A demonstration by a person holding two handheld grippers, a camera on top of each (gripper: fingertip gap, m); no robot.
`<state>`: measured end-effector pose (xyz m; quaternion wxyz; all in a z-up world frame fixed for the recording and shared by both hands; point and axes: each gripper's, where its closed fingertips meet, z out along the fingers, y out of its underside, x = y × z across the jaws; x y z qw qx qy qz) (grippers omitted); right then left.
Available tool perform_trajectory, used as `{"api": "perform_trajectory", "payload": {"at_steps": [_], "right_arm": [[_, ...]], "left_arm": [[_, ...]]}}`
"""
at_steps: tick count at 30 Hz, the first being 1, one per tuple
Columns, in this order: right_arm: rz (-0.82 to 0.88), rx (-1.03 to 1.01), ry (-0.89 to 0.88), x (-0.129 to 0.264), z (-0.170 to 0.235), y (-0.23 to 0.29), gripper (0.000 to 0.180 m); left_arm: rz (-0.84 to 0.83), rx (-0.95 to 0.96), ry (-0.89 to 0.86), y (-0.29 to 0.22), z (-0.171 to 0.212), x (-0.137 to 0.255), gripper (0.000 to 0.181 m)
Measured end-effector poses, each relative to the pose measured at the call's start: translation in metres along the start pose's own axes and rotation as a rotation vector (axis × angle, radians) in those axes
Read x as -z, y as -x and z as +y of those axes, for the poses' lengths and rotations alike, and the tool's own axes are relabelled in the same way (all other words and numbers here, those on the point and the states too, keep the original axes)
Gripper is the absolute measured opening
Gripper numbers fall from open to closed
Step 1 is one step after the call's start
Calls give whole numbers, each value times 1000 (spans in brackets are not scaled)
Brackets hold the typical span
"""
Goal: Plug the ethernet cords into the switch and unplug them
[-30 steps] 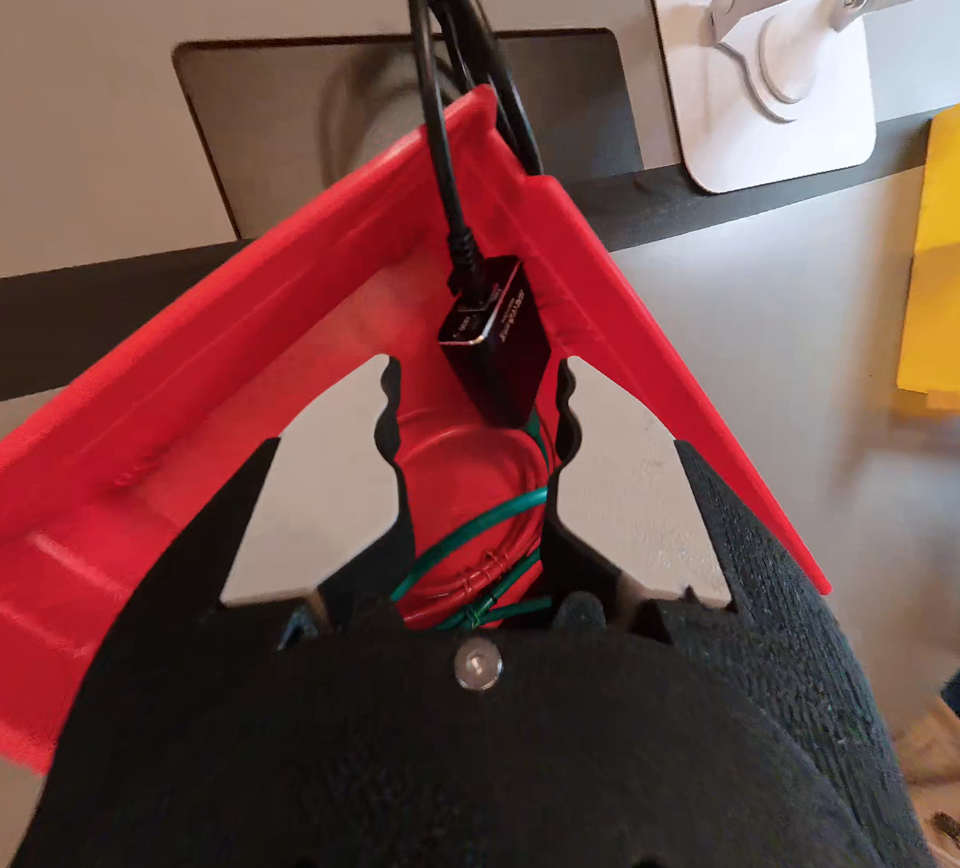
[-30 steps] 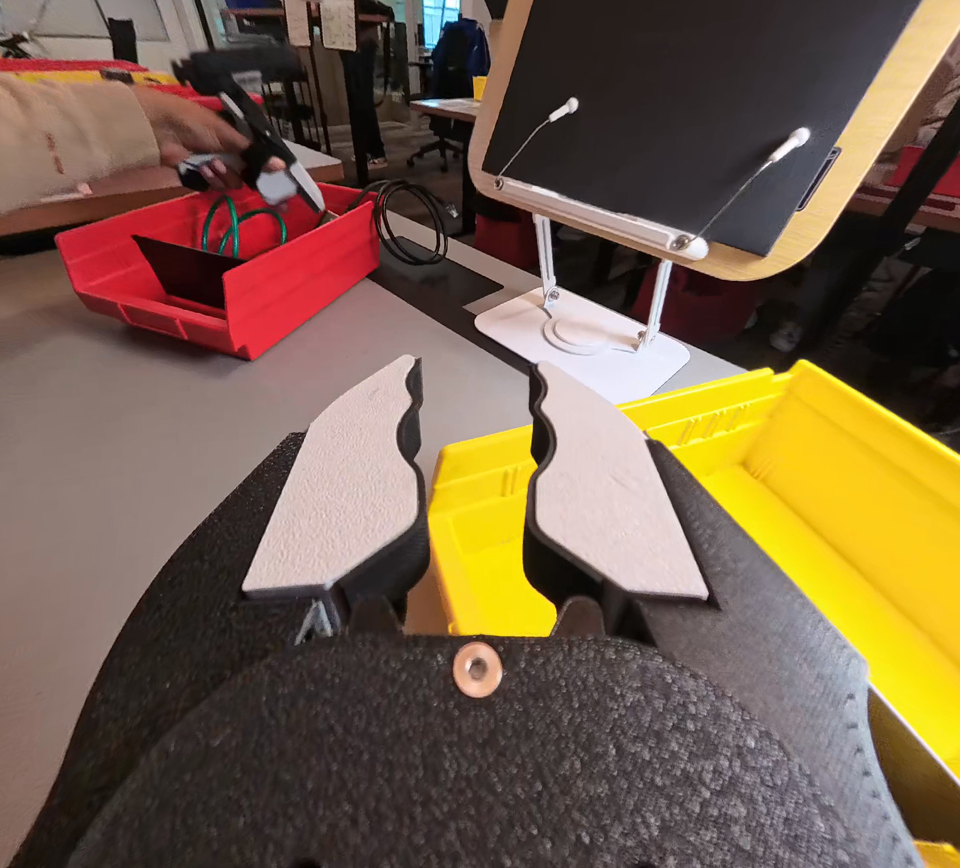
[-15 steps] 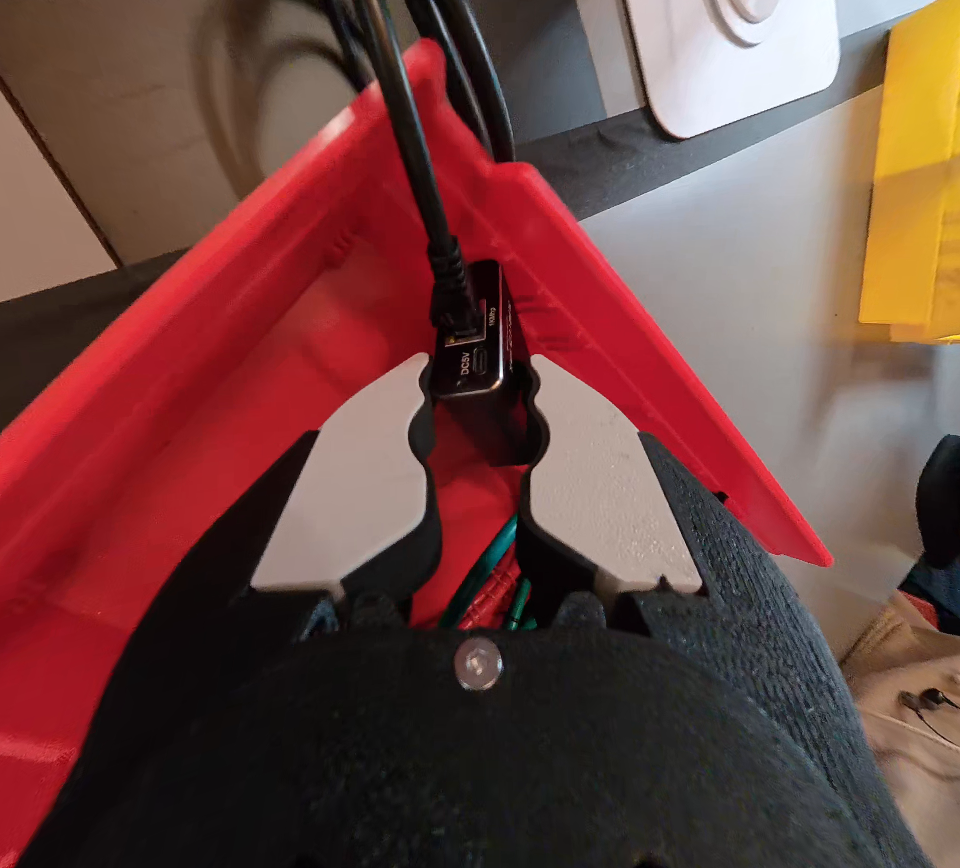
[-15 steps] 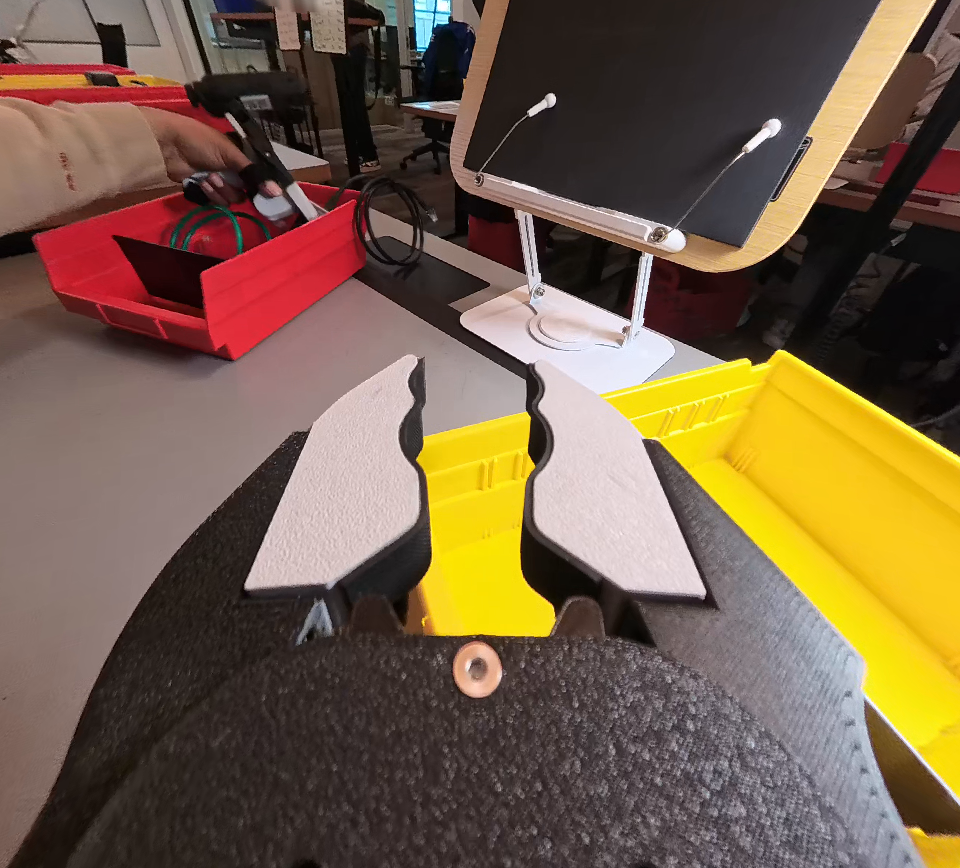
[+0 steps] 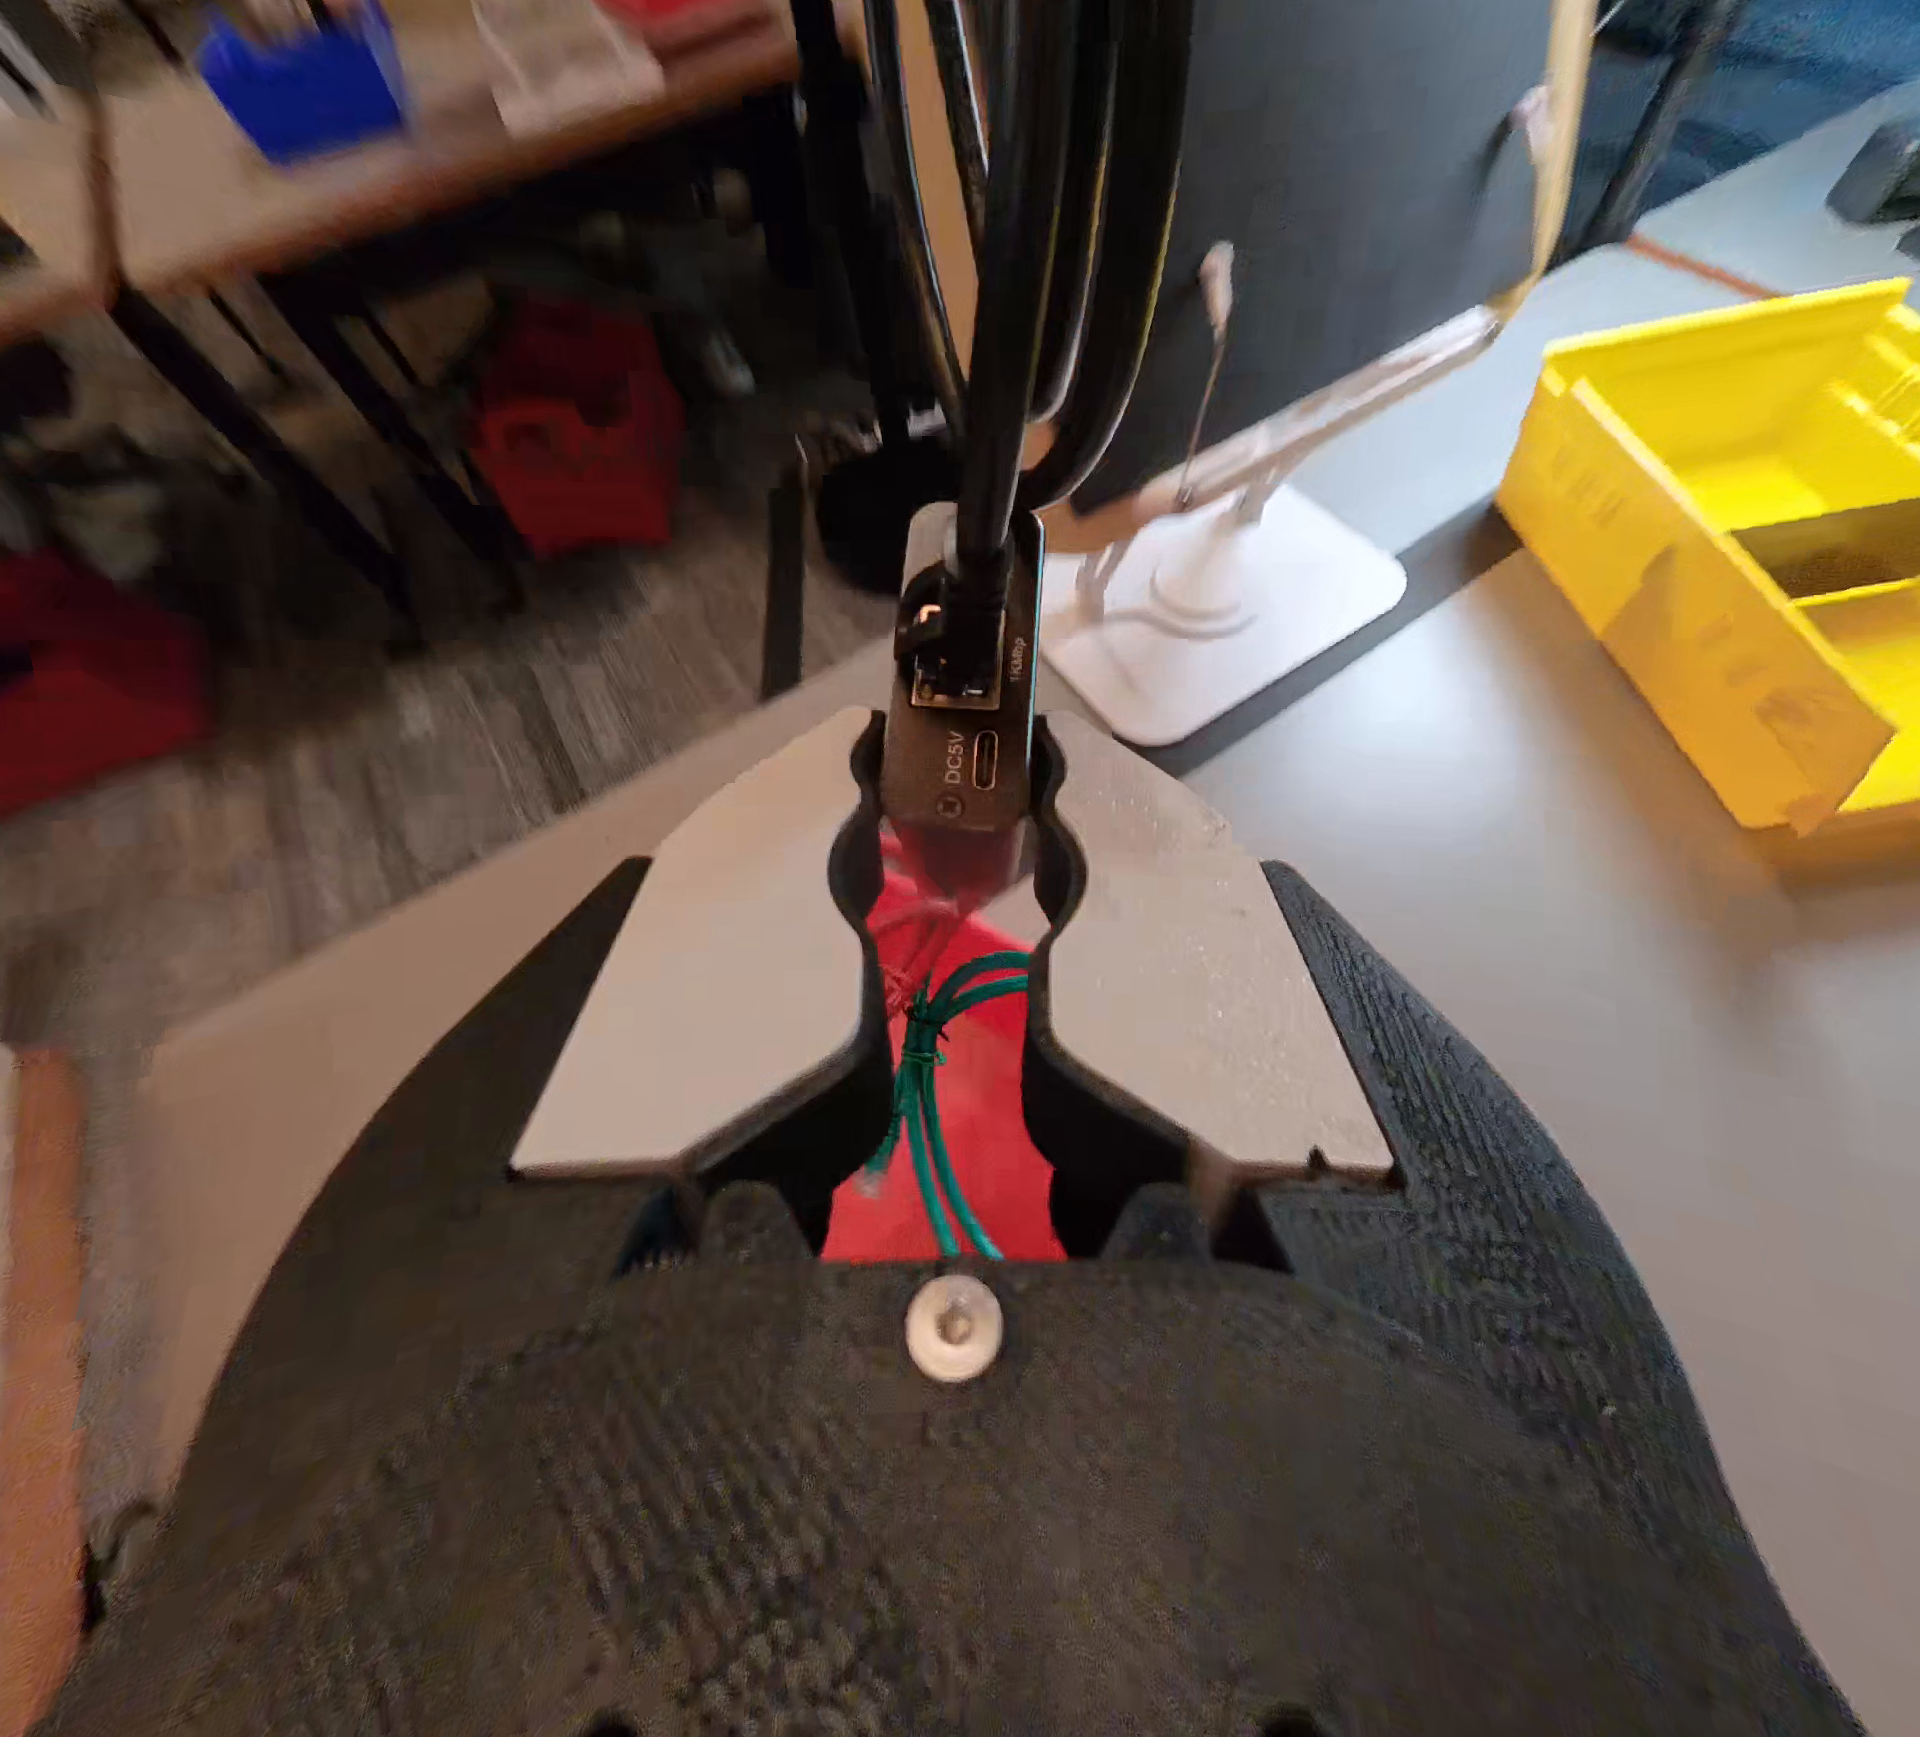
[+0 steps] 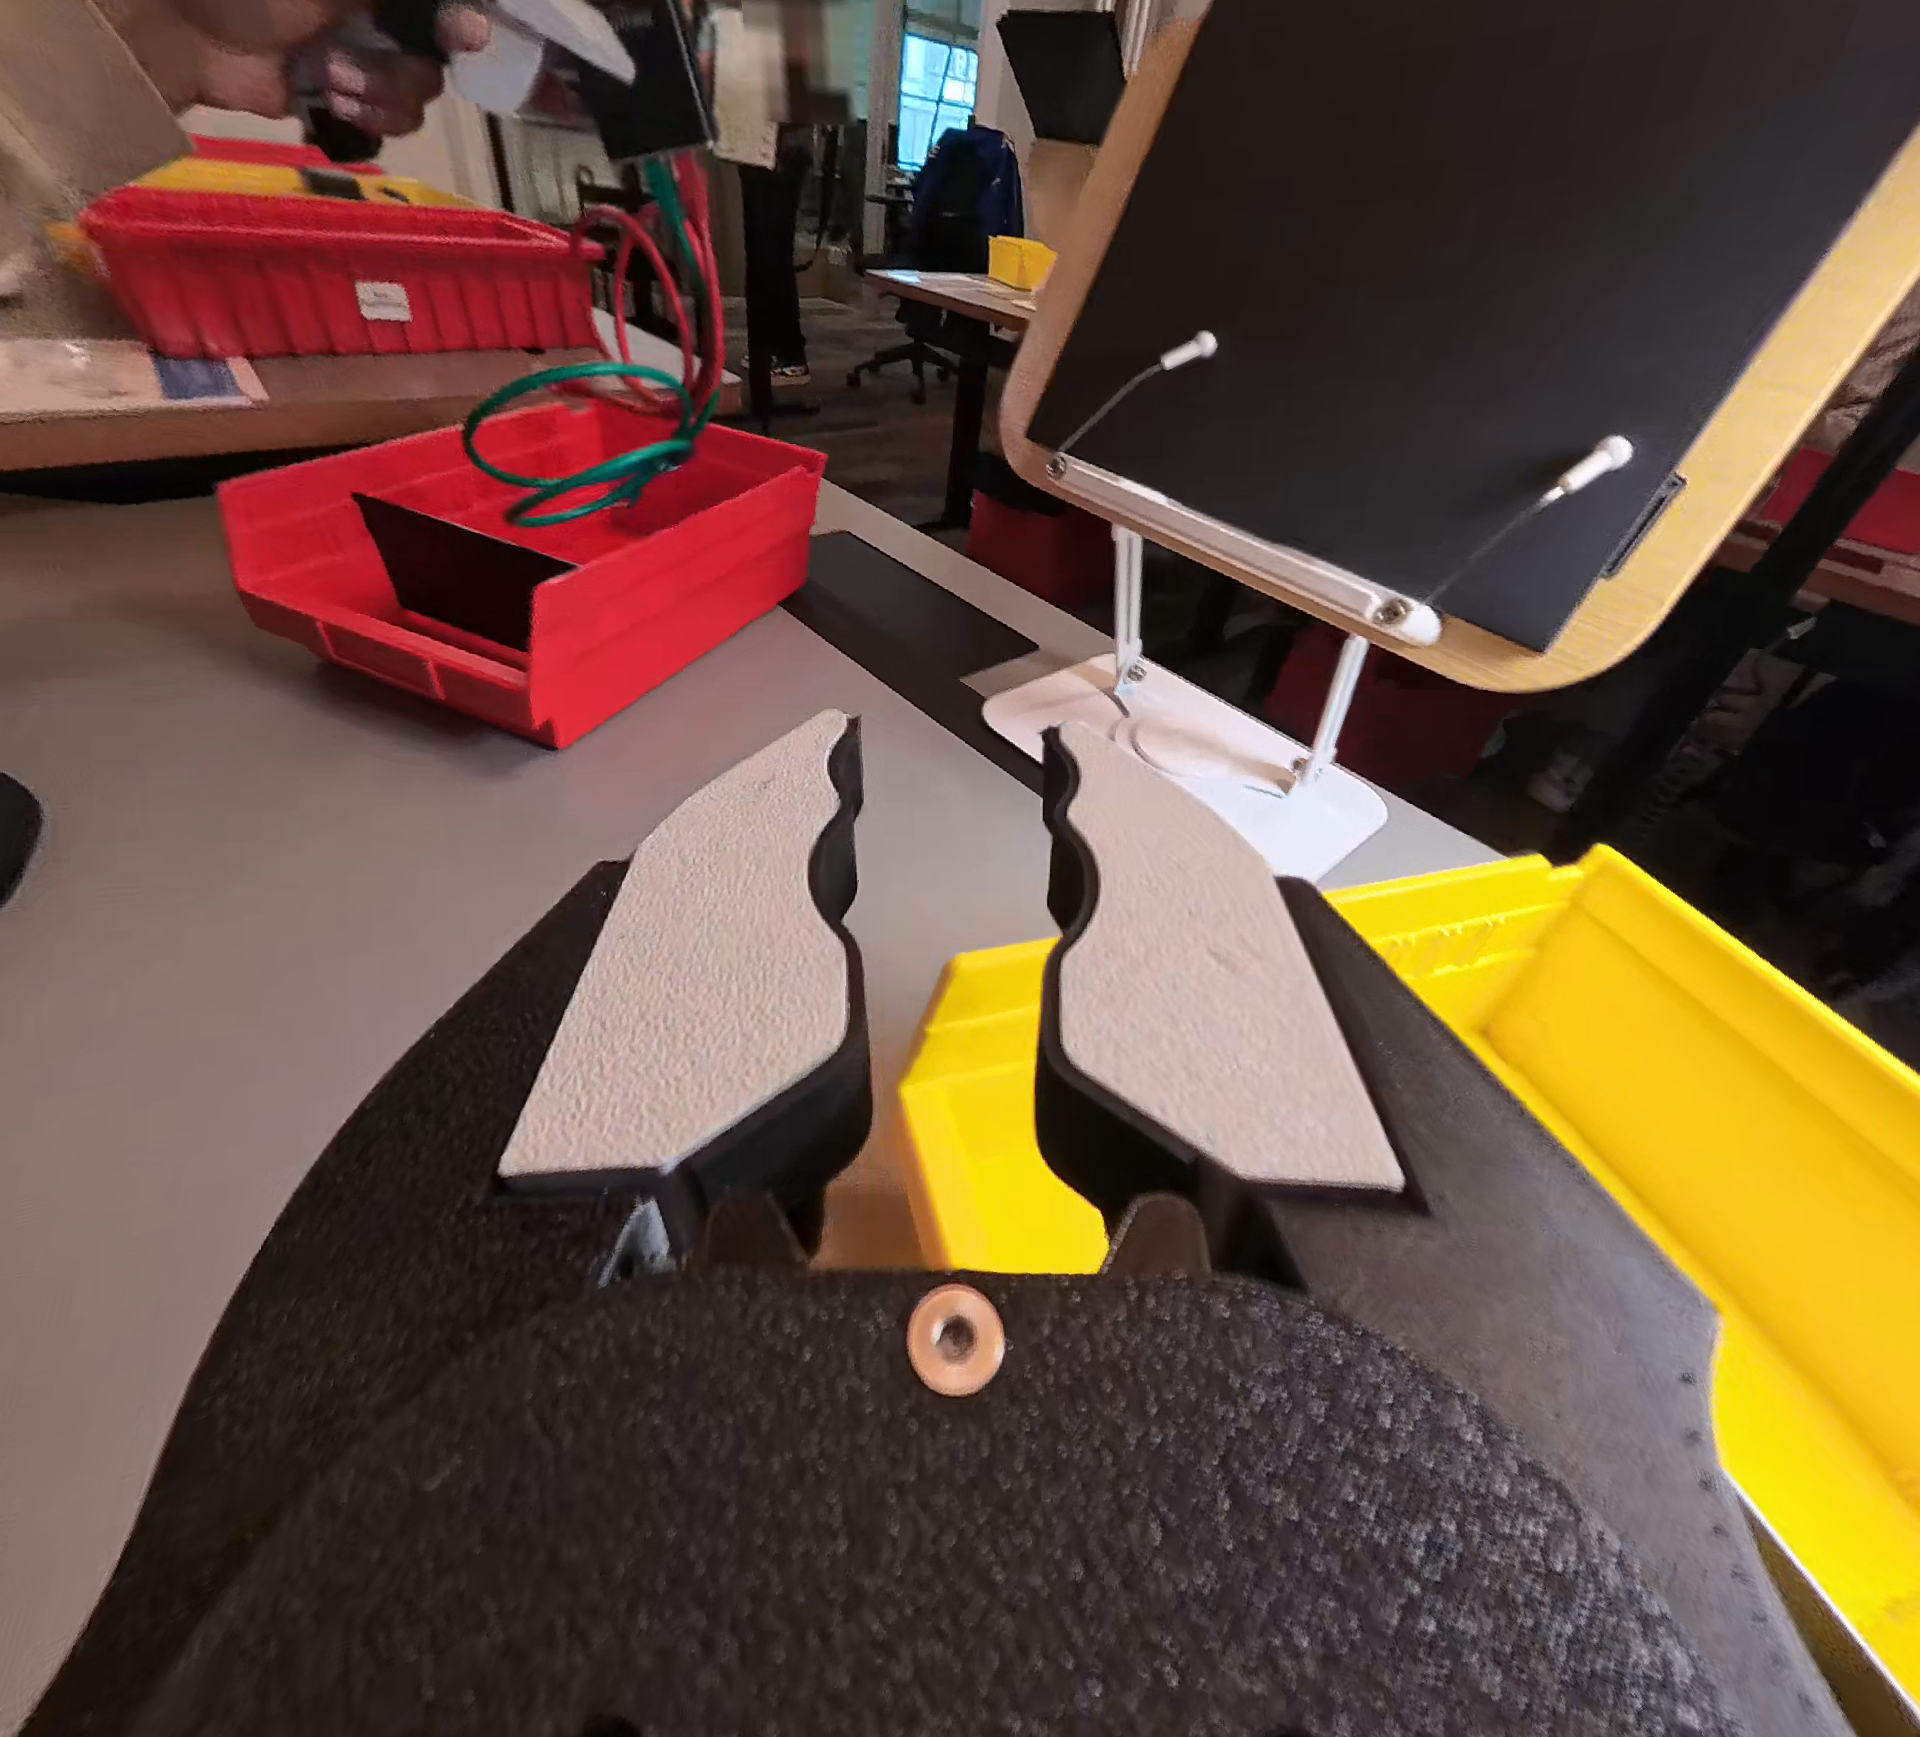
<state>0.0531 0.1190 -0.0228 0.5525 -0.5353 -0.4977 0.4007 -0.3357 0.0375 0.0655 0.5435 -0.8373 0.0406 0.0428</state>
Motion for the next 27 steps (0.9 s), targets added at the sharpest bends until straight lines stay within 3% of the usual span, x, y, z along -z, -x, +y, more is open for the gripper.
{"api": "perform_trajectory", "payload": {"at_steps": [5, 9, 14, 19, 22, 24, 27], "right_arm": [[-89, 1, -60, -11, -30, 29, 33], [-170, 27, -136, -20, -66, 60, 33], [-325, 41, -198, -26, -91, 106, 37], [-486, 5, -232, -28, -82, 143, 46], [-543, -54, -230, -34, -71, 152, 45], [-600, -77, -247, -34, -67, 159, 30], [-528, -21, -229, -39, -58, 151, 25]], "left_arm": [[89, -125, -212, -67, -58, 53, 25], [260, -167, -356, -143, -74, 79, 25], [564, -52, -540, -234, -65, 93, 25], [857, 110, -616, -301, -38, 85, 25], [977, 162, -610, -325, -27, 76, 24], [1007, 170, -602, -333, -21, 70, 25], [999, 194, -595, -331, -14, 60, 25]]}}
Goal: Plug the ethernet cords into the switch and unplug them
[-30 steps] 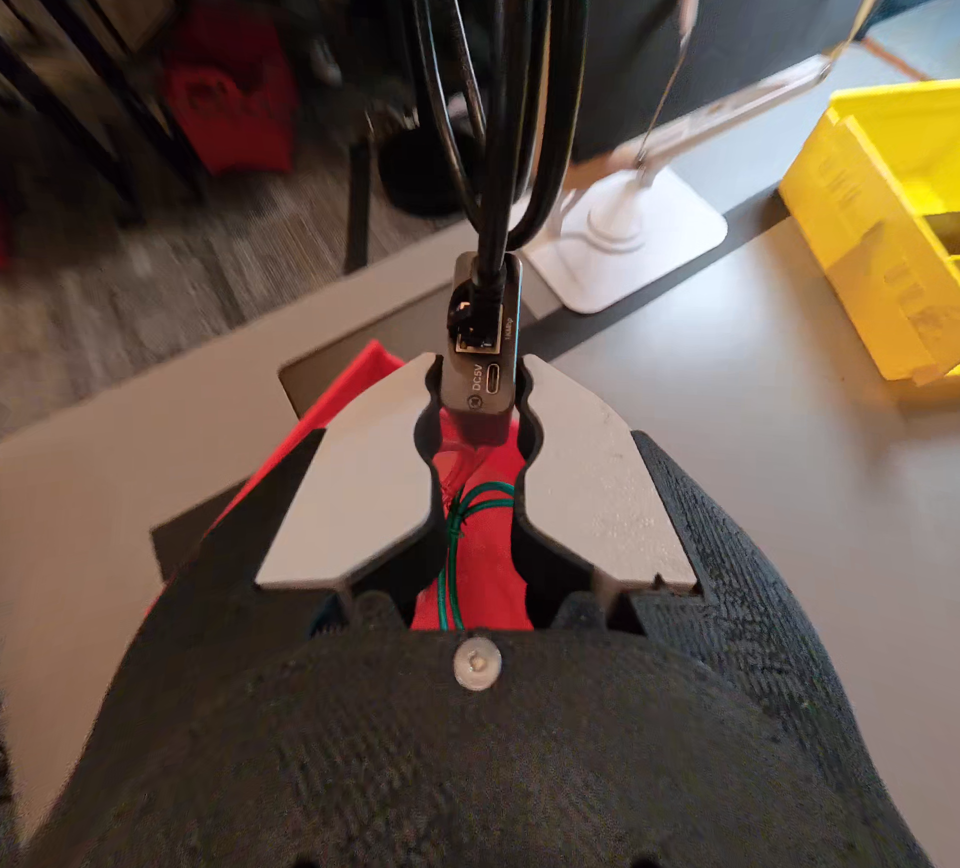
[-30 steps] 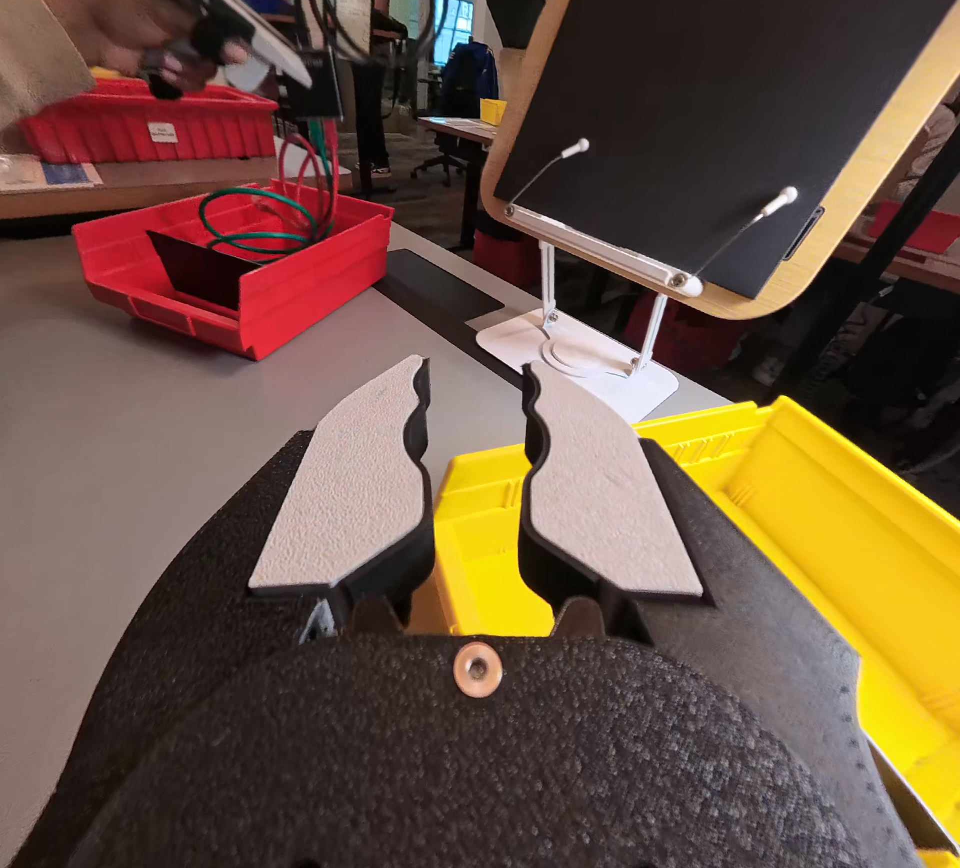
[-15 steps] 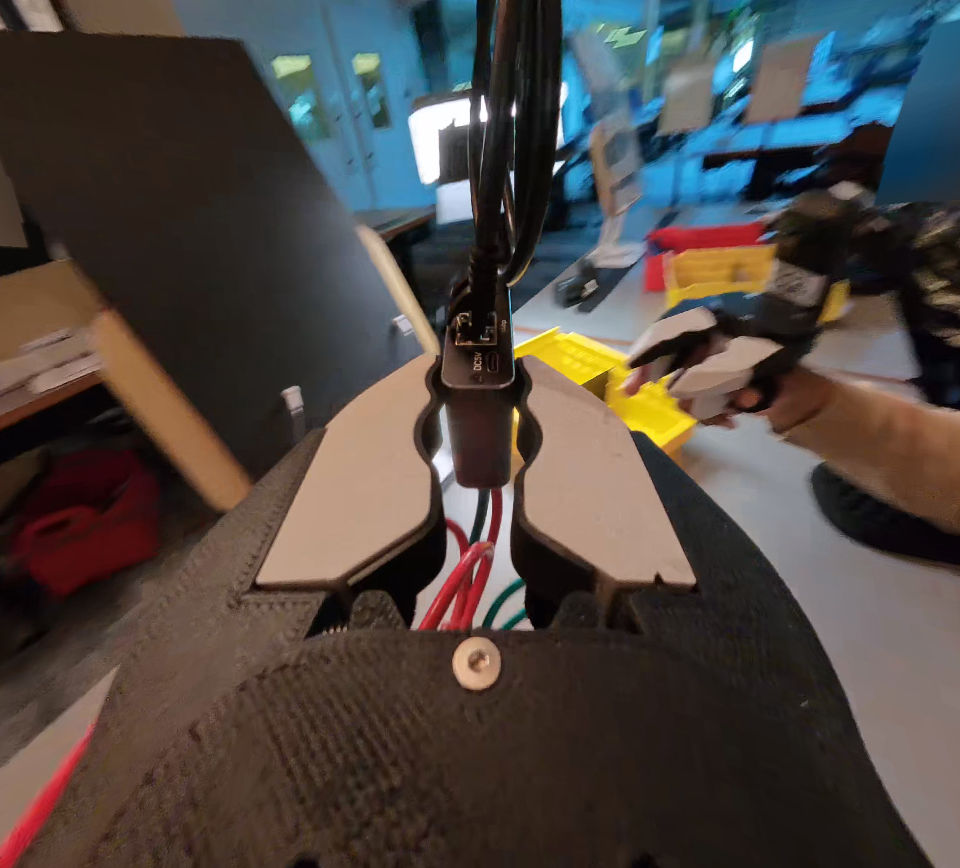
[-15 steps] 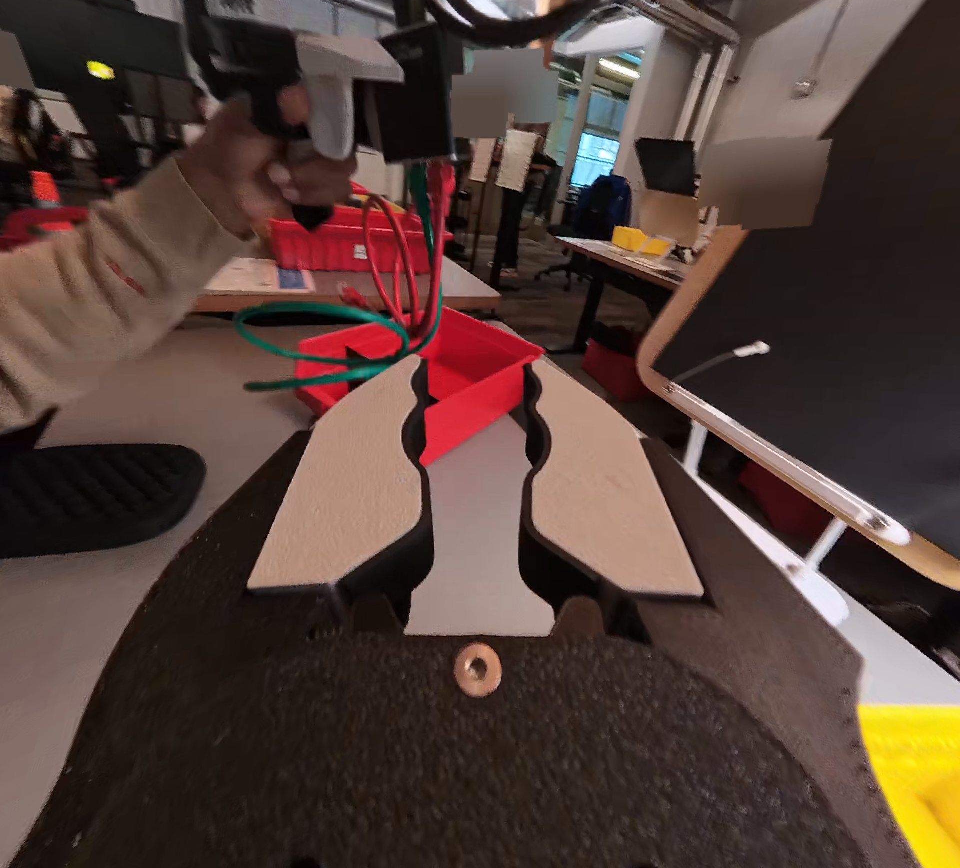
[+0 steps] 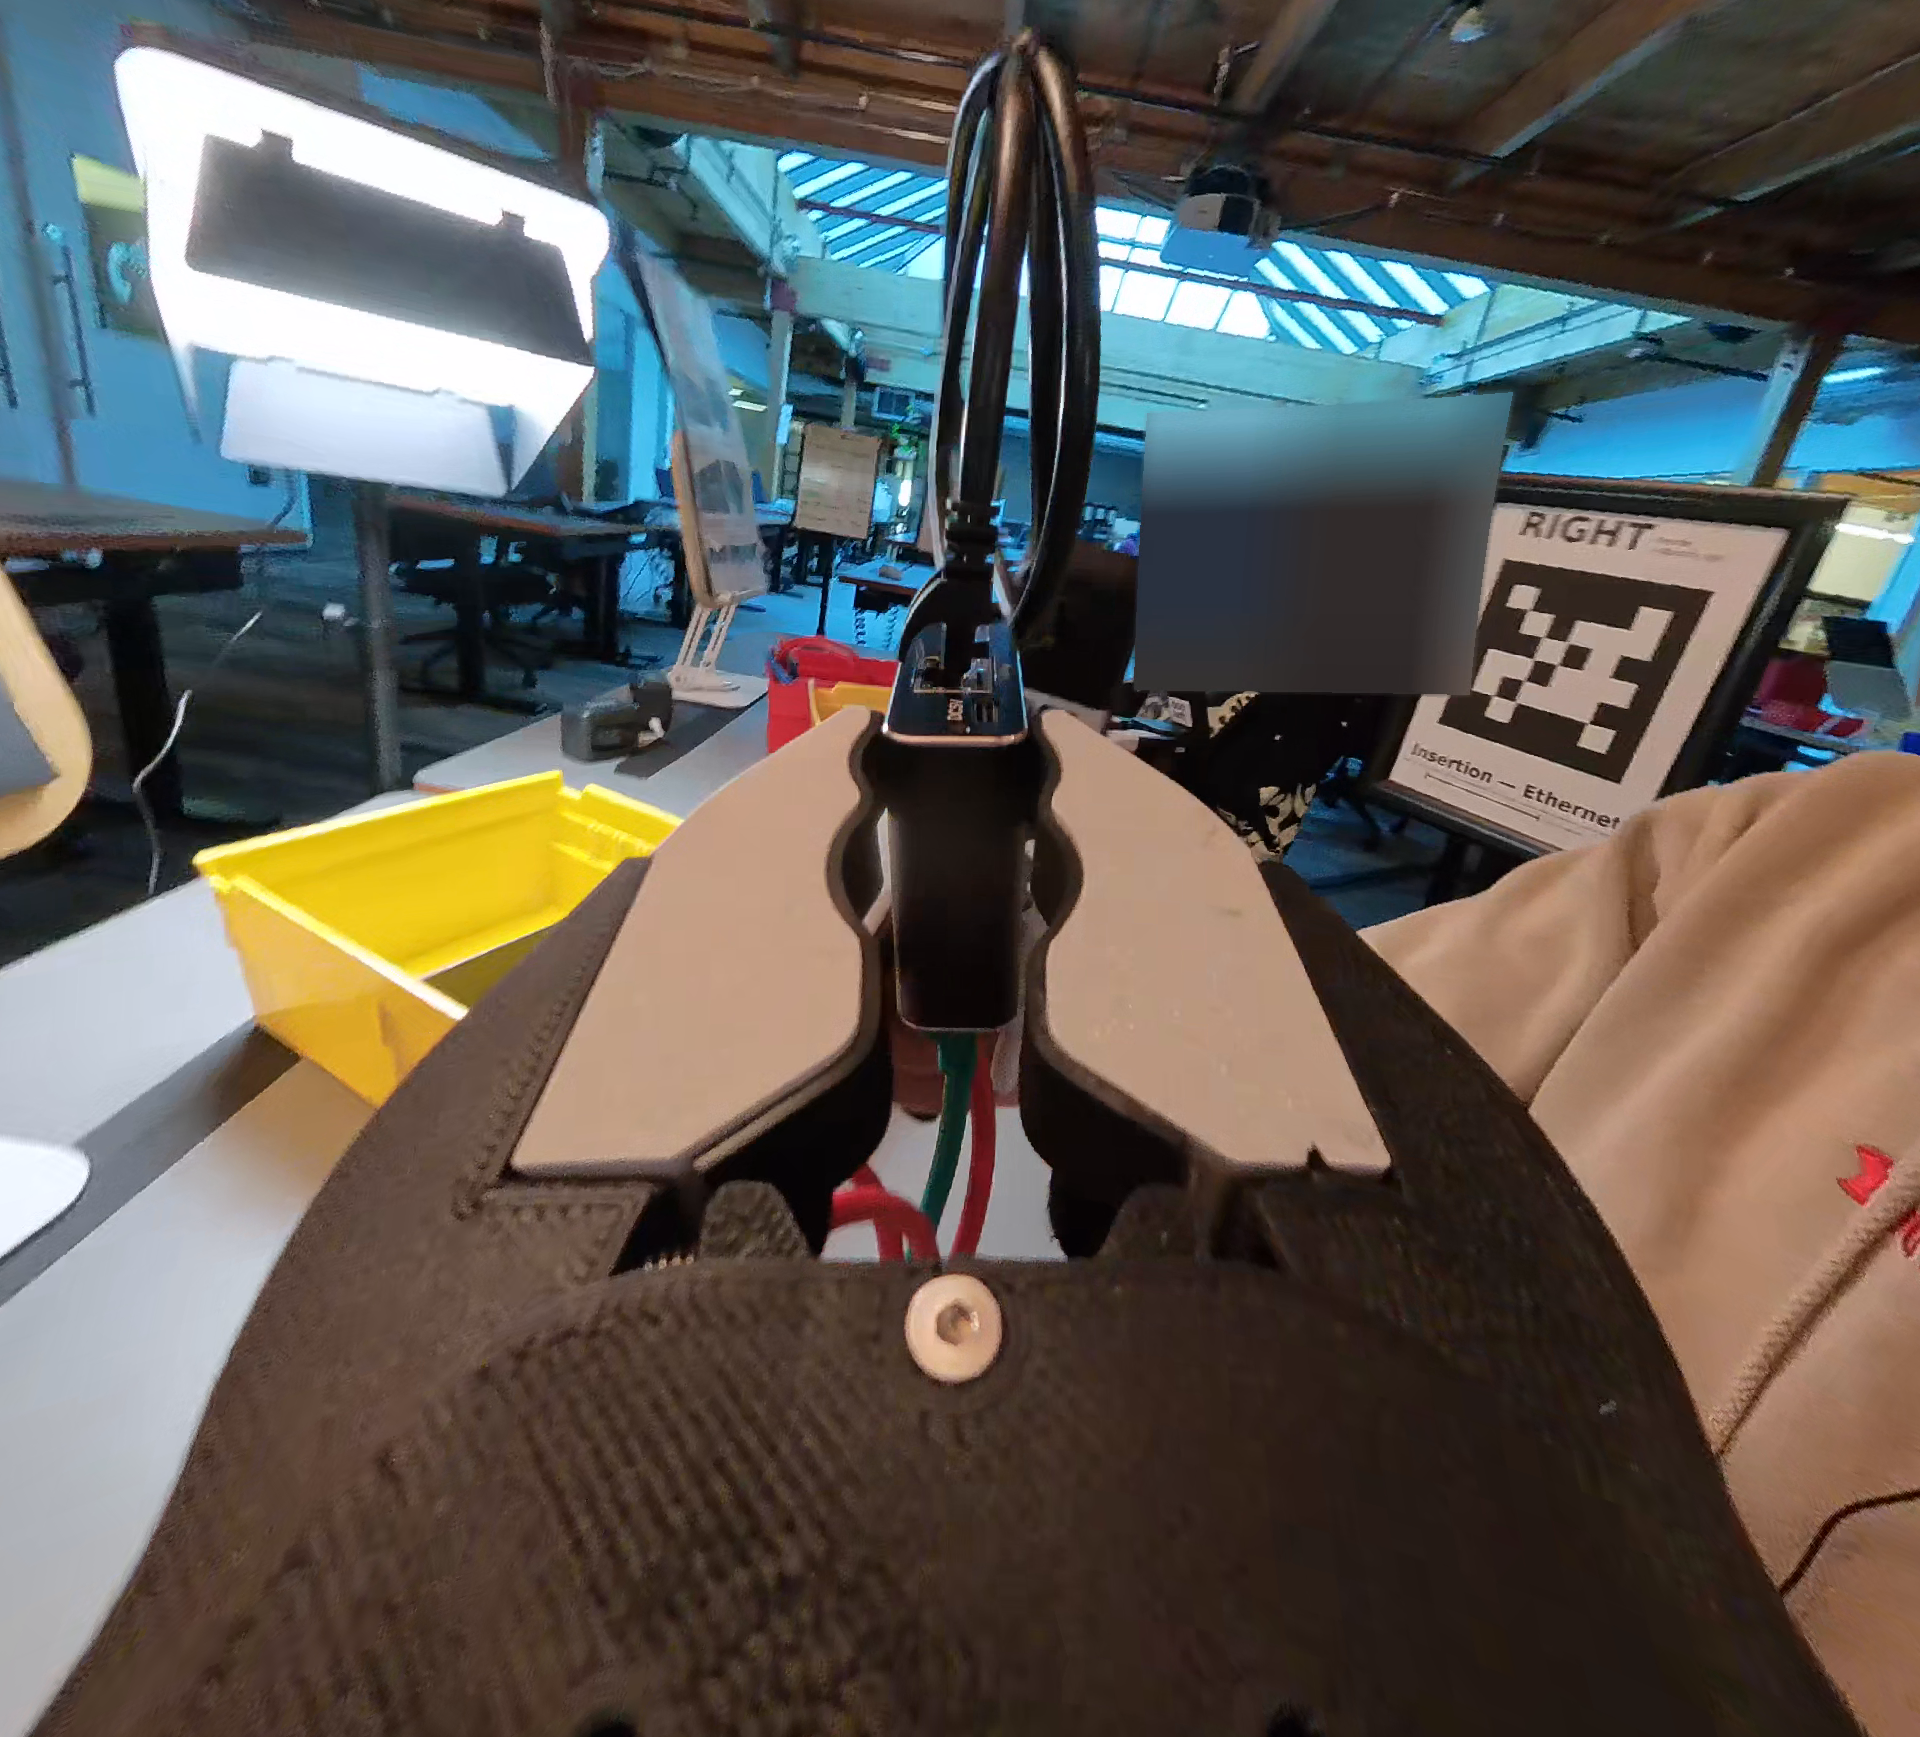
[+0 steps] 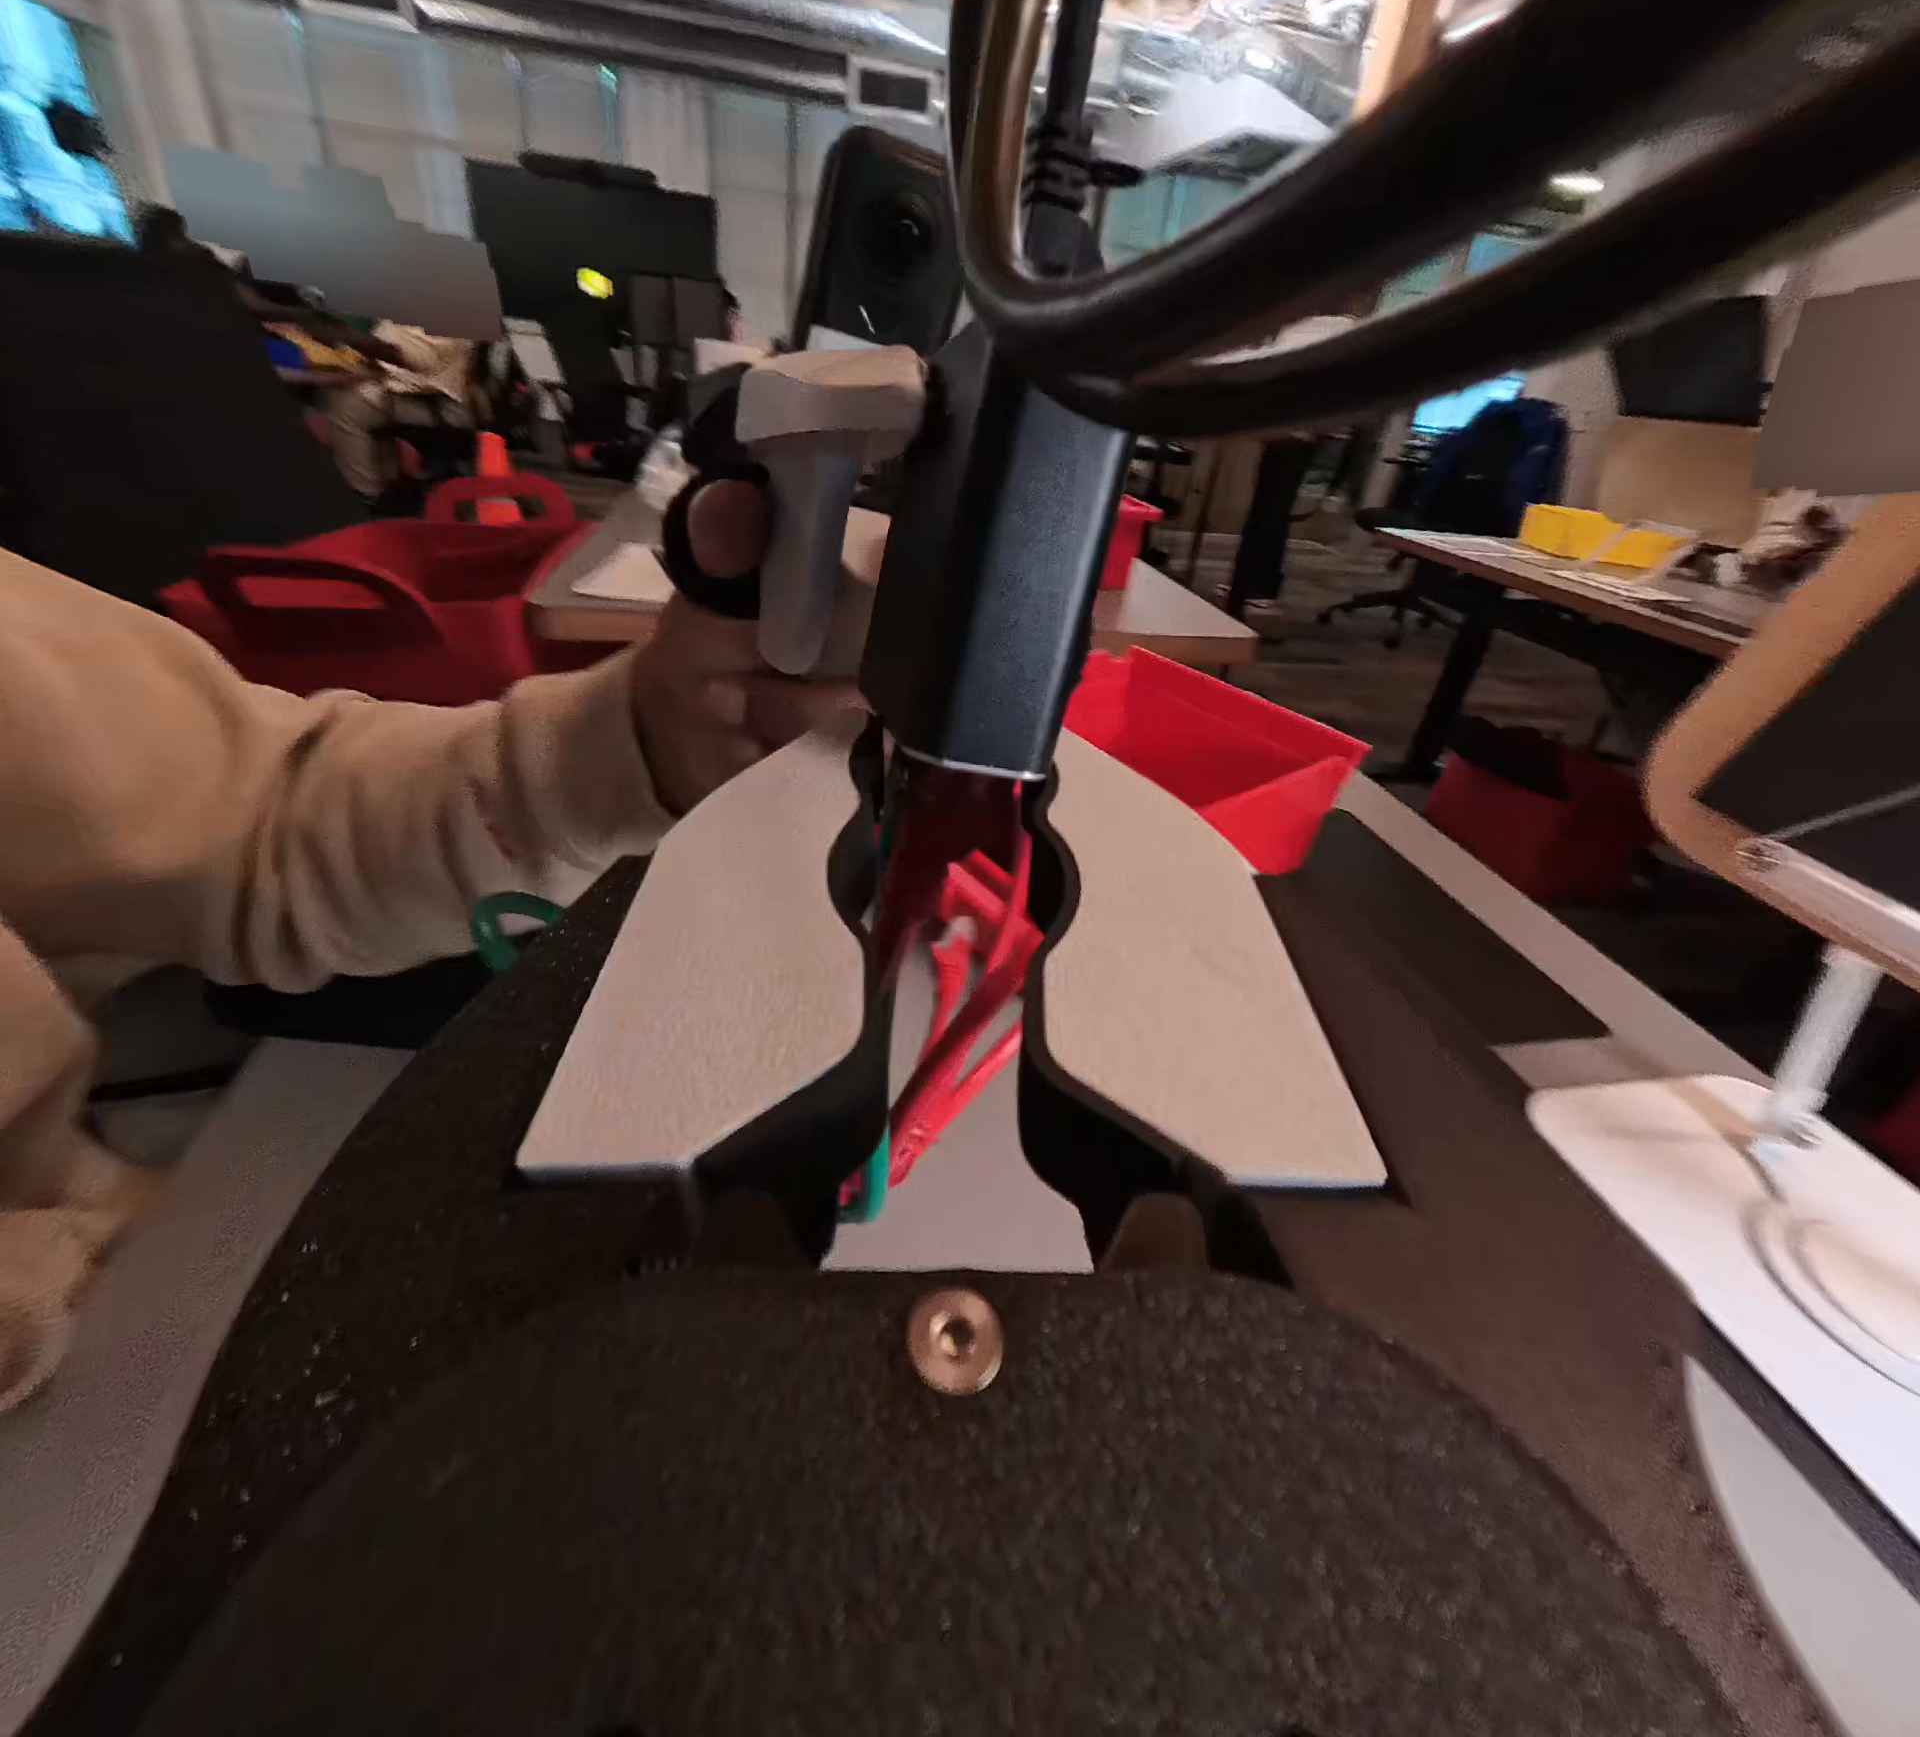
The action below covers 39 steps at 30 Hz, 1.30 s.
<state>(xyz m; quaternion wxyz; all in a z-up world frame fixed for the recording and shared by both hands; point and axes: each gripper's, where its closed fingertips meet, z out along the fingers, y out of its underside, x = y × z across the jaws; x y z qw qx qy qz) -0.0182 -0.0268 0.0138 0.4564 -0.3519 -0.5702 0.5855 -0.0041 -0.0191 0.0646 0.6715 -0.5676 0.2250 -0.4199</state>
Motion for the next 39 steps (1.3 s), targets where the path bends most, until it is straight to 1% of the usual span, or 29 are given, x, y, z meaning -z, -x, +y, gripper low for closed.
{"api": "perform_trajectory", "payload": {"at_steps": [4, 7, 9, 12, 14, 16, 18, 20, 21, 22, 26, 28, 30, 32, 35, 39], "right_arm": [[145, 46, 79, 3, 10, -20, 22], [308, 161, 145, 10, 15, -39, 22], [427, 246, 160, 18, 10, -52, 22], [647, 424, 222, 35, 5, -72, 22], [770, 566, 291, 39, 7, -78, 22], [845, 721, 375, 36, 14, -79, 22], [882, 858, 432, 31, 22, -77, 21], [889, 987, 459, 26, 25, -73, 20], [889, 1008, 470, 25, 28, -72, 20], [888, 1015, 479, 24, 30, -72, 19], [862, 1017, 490, 21, 38, -72, 23], [827, 990, 479, 18, 40, -71, 28], [763, 961, 419, 13, 37, -63, 32], [666, 897, 330, 9, 29, -51, 33], [489, 741, 143, 8, 7, -28, 29], [308, 350, -7, 11, -10, -18, 26]], "left_arm": [[-118, 82, 20, 26, 7, 6, 31], [-264, 45, 60, 45, 16, 11, 35], [-326, 30, 89, 52, 22, 12, 44], [-337, 64, 70, 51, 24, 7, 54], [-355, 64, 52, 49, 26, 1, 57], [-391, 38, 39, 48, 30, -7, 60], [-461, 8, 32, 52, 36, -10, 60], [-555, -9, -12, 62, 40, -7, 53], [-573, 13, -40, 65, 42, -5, 51], [-579, 37, -56, 69, 44, -3, 53], [-499, 79, -48, 74, 49, 1, 46], [-448, 68, -41, 75, 49, 4, 43], [-392, 43, -40, 72, 43, 7, 39], [-325, 15, -31, 64, 34, 10, 35], [-227, -48, -28, 47, 16, 17, 30], [-139, -71, -77, 28, -11, 30, 27]]}}
